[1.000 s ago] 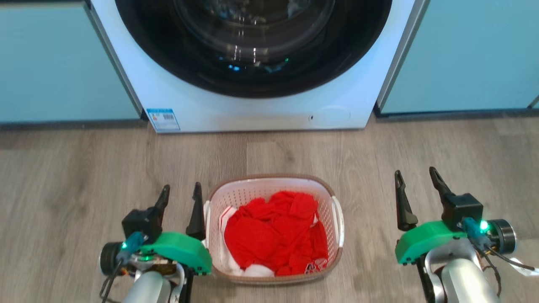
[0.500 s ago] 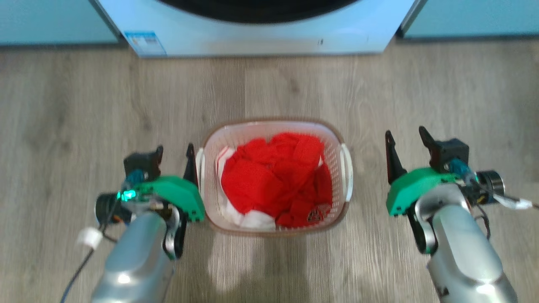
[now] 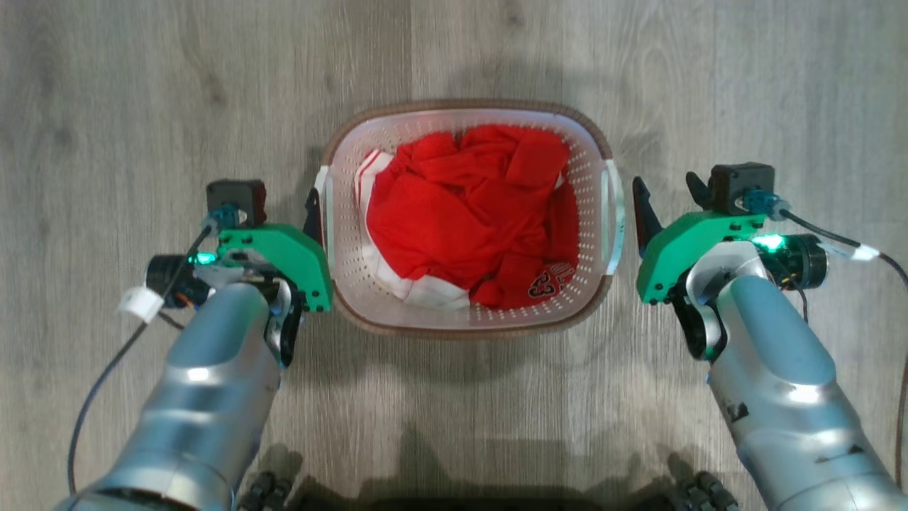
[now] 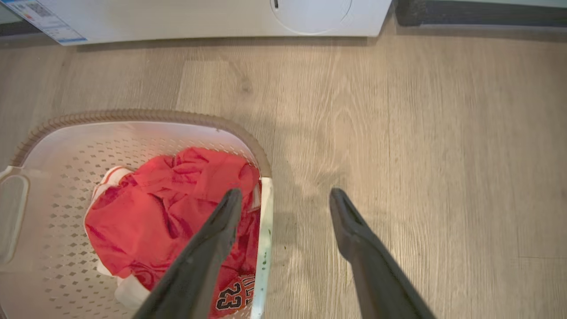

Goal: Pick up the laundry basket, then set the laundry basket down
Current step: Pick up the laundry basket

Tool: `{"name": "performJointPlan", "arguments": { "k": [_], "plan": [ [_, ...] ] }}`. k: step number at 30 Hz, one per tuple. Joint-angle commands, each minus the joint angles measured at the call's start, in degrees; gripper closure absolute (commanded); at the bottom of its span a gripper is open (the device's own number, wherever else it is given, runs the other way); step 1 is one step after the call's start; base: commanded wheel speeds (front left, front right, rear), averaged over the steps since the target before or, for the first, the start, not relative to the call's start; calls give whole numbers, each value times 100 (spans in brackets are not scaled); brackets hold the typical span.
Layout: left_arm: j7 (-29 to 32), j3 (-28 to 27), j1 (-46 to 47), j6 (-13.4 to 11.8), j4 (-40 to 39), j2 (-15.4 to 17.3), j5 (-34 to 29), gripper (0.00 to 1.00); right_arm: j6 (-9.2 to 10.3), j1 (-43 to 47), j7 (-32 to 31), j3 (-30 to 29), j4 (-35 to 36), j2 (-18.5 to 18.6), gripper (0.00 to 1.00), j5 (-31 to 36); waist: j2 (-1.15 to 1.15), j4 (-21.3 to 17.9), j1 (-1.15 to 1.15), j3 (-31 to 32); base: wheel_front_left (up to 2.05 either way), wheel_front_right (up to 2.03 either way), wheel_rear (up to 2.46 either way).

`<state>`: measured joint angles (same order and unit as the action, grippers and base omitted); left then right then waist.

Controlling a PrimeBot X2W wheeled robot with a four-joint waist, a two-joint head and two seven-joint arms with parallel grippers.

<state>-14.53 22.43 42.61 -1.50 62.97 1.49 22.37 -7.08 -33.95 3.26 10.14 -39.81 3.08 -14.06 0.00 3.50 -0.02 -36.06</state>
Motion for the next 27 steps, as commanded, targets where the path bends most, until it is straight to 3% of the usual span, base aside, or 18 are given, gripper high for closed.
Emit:
{"name": "performJointPlan", "arguments": {
  "k": [1,10,27],
  "plan": [
    [-47,-69,74,22,7,139,61,0,-41,8,5,170,39,-20,0,44,0,33,2,-153,0,0,0],
    [128,380,574,210,715,139,351,0,-41,-388,-90,636,-678,-20,0,-276,0,12,2,-501,0,0,0],
    [992,1145,1070,391,926,139,823,0,-41,-996,-309,1063,-1302,-20,0,-769,0,12,2,-997,0,0,0]
  ]
}}
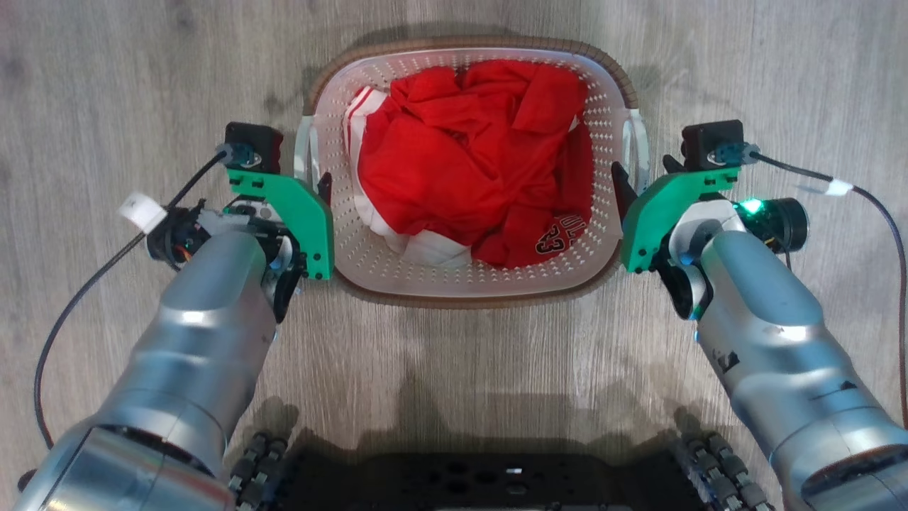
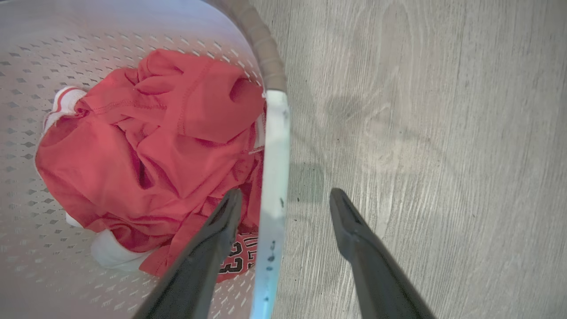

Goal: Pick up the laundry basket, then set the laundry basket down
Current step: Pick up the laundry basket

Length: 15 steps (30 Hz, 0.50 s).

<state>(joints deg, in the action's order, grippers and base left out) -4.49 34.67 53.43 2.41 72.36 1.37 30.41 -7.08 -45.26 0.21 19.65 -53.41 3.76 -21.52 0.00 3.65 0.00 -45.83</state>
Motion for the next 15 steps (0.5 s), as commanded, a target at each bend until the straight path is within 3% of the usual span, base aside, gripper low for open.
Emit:
{"name": "performJointPlan", "arguments": {
  "k": [1,15],
  "plan": [
    [54,-47,14,15,-2,151,41,0,-41,106,-23,153,48,-89,0,-73,0,-6,0,-52,0,0,0],
    [463,206,356,105,120,151,166,0,-41,-346,-141,483,-292,-89,0,-430,0,-100,0,-421,0,0,0]
  ]
}}
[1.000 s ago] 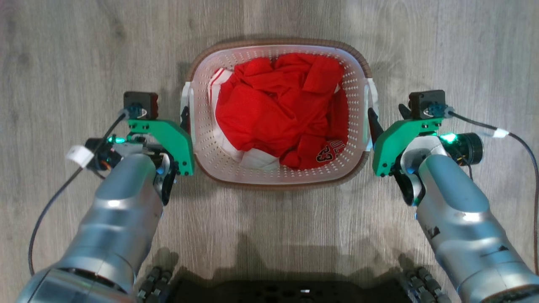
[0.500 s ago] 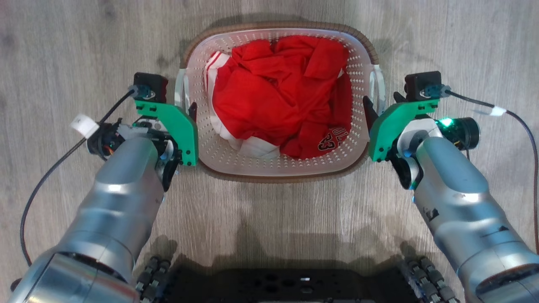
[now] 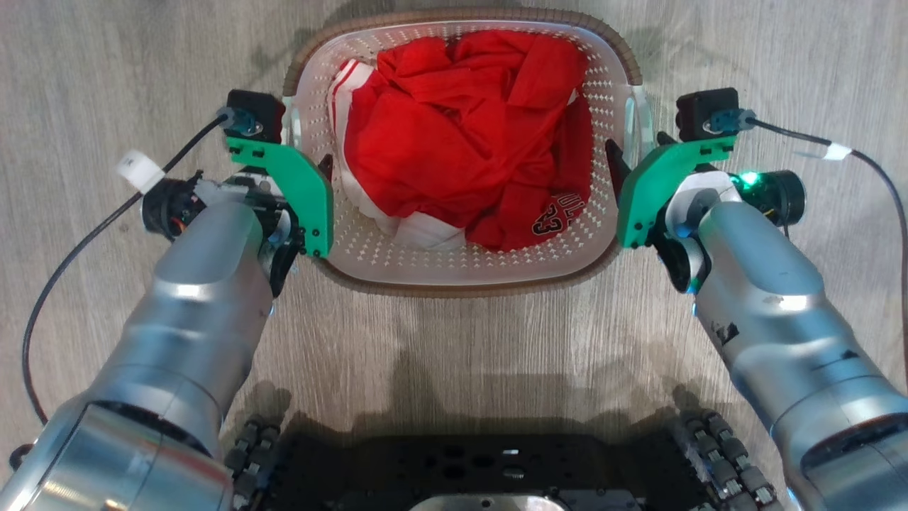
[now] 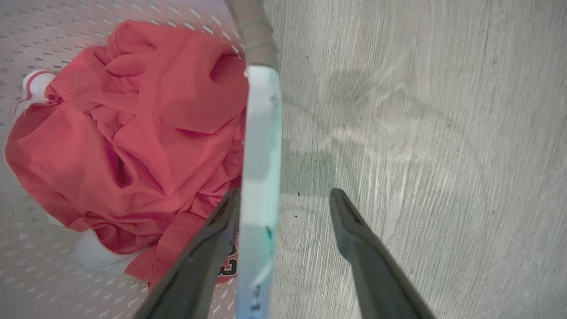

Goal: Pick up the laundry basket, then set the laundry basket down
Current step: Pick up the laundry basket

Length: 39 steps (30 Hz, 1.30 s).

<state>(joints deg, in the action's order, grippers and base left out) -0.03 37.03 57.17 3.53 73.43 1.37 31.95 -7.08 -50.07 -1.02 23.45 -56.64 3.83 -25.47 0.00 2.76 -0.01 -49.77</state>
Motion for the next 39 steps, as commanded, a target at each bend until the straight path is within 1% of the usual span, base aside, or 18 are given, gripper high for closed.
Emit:
{"name": "performJointPlan", "arguments": {
  "k": [1,6,11,24,26,27,28,29,30,33,39],
  "plan": [
    [38,-12,-11,0,18,151,15,0,-41,110,-28,113,-12,-95,0,-53,0,-16,1,-40,0,0,0],
    [221,73,-10,43,29,151,54,0,-41,39,-41,203,-145,-95,0,-113,0,-31,1,-93,0,0,0],
    [310,147,27,-61,39,151,69,0,-41,-27,-14,305,-256,-95,0,-244,0,-31,1,-150,0,0,0],
    [329,328,43,-164,-29,151,317,0,-41,-163,246,547,-460,-95,0,-519,0,37,1,-253,0,0,0],
    [330,376,45,-161,-79,151,373,0,-41,-178,266,599,-450,-95,4,-587,0,47,1,-269,0,0,0],
    [323,399,47,-166,-101,151,402,0,-41,-182,265,628,-444,-95,18,-626,0,53,1,-278,0,0,0],
    [345,416,44,-158,-117,151,444,50,-41,-191,264,657,-449,-95,51,-655,0,56,1,-286,0,0,0],
    [367,433,44,-128,-139,151,490,100,-41,-204,268,685,-460,-95,74,-671,0,58,1,-296,0,0,0],
    [367,458,50,-112,-160,151,522,100,-41,-219,273,724,-465,-95,100,-679,0,61,1,-307,0,0,0],
    [364,570,76,-124,-208,151,630,100,-41,-245,269,872,-440,-95,100,-752,0,82,1,-342,0,0,0],
    [321,741,68,-117,-222,151,773,100,-41,-293,300,936,-563,-95,100,-825,0,113,1,-337,0,0,0]
  ]
}}
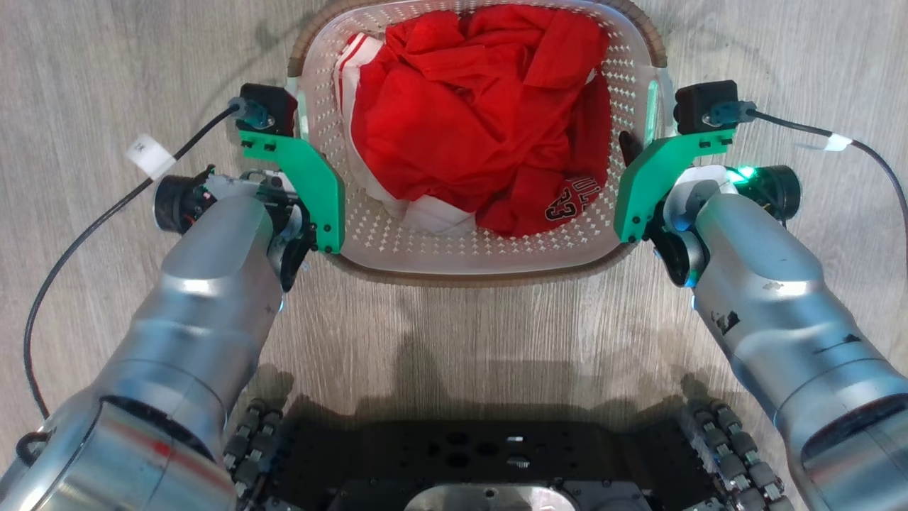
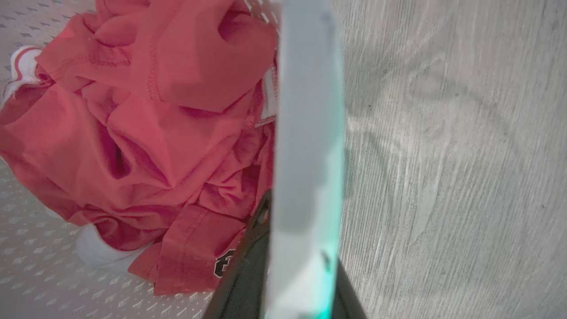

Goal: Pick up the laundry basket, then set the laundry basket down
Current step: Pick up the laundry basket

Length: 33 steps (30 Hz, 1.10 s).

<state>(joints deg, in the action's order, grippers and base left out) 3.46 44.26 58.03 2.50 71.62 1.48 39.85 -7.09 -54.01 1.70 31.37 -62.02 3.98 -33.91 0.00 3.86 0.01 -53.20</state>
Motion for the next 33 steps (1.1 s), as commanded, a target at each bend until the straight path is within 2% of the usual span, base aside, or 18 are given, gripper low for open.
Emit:
{"name": "performJointPlan", "arguments": {
  "k": [1,15,33],
  "plan": [
    [-35,46,-29,-9,-38,140,7,100,-40,103,29,160,-43,-111,100,7,0,7,-1,21,0,0,0],
    [326,697,-339,243,-59,140,137,100,-40,263,-324,458,-103,-111,100,-307,0,-3,-1,526,0,0,0],
    [842,1611,-1115,449,-166,140,155,100,-40,968,-1281,934,-32,-111,100,-704,0,170,-1,2033,0,0,0]
  ]
}}
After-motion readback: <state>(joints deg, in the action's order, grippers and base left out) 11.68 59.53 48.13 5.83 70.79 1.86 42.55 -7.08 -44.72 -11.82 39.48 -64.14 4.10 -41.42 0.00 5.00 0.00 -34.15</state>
